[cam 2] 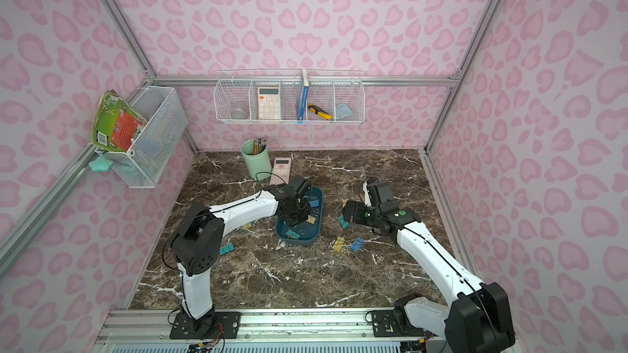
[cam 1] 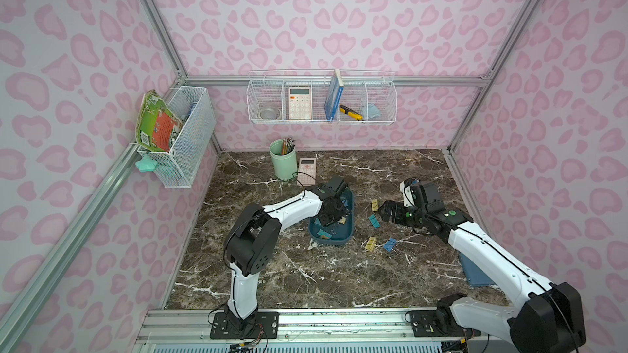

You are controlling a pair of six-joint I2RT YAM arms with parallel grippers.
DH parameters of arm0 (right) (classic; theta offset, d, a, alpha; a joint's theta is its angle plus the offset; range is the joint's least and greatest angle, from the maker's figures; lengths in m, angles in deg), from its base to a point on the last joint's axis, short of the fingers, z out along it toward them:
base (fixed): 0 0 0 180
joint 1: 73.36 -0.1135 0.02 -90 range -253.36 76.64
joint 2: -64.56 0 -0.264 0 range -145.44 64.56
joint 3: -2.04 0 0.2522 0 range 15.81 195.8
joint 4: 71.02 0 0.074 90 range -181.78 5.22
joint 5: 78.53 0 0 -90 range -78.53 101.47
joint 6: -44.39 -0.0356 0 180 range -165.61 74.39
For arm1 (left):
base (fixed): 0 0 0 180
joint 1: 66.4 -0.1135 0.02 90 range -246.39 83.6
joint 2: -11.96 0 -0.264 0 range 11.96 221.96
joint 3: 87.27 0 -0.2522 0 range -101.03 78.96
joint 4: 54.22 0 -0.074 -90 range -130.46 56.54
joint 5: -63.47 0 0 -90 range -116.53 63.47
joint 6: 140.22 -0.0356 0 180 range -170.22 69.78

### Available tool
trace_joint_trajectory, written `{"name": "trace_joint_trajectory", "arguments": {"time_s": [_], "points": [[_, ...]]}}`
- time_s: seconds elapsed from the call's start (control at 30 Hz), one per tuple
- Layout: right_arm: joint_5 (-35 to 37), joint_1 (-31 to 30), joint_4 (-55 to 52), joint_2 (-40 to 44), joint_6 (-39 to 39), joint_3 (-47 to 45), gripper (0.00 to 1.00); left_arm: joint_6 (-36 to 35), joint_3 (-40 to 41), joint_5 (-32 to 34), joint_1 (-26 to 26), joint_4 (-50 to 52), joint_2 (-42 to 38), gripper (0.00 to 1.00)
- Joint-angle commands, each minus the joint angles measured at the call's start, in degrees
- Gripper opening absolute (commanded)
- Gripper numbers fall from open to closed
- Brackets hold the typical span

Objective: Take out the binder clips from the storage box
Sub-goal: Pick up the binder clip from the storage box, then place the binder clip at the center of the board.

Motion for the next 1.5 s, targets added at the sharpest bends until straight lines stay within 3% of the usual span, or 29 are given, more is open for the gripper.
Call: {"name": "trace_joint_trajectory", "arguments": {"time_s": [0.0,0.23,0.57,0.77,1.03,1.27,1.33,1.4,1.47], "points": [[1.1,-2.0,1.6,-1.5,0.3,2.0,1.00,-1.9,-0.3,3.5,0.0,3.7,-2.6,0.00],[1.7,-6.2,3.3,-6.4,0.3,6.0,1.00,-0.5,1.0,10.3,-0.9,12.5,-9.7,0.00],[1.0,-11.4,6.3,-15.2,0.9,12.2,0.99,2.8,17.8,13.6,-6.4,18.3,-27.1,0.00],[0.1,-12.9,7.4,-18.7,1.0,14.4,1.00,3.0,25.2,13.2,-8.1,20.4,-33.3,0.00],[-0.4,-14.6,7.4,-22.2,1.4,17.0,0.99,1.3,32.5,7.7,-9.4,18.2,-33.6,0.00],[0.0,-16.0,6.3,-25.1,2.1,19.6,0.99,-1.0,33.3,5.3,-12.0,18.1,-29.7,0.00],[0.2,-16.4,5.2,-26.4,2.7,21.0,0.94,-1.8,33.1,5.4,-12.2,18.4,-28.6,0.00],[0.7,-16.8,3.3,-28.3,3.5,22.9,0.91,-2.3,32.6,5.6,-12.2,19.0,-28.0,0.06],[1.2,-17.1,0.8,-30.5,4.4,25.7,0.86,-2.7,32.5,5.9,-12.2,19.5,-28.3,0.21]]}}
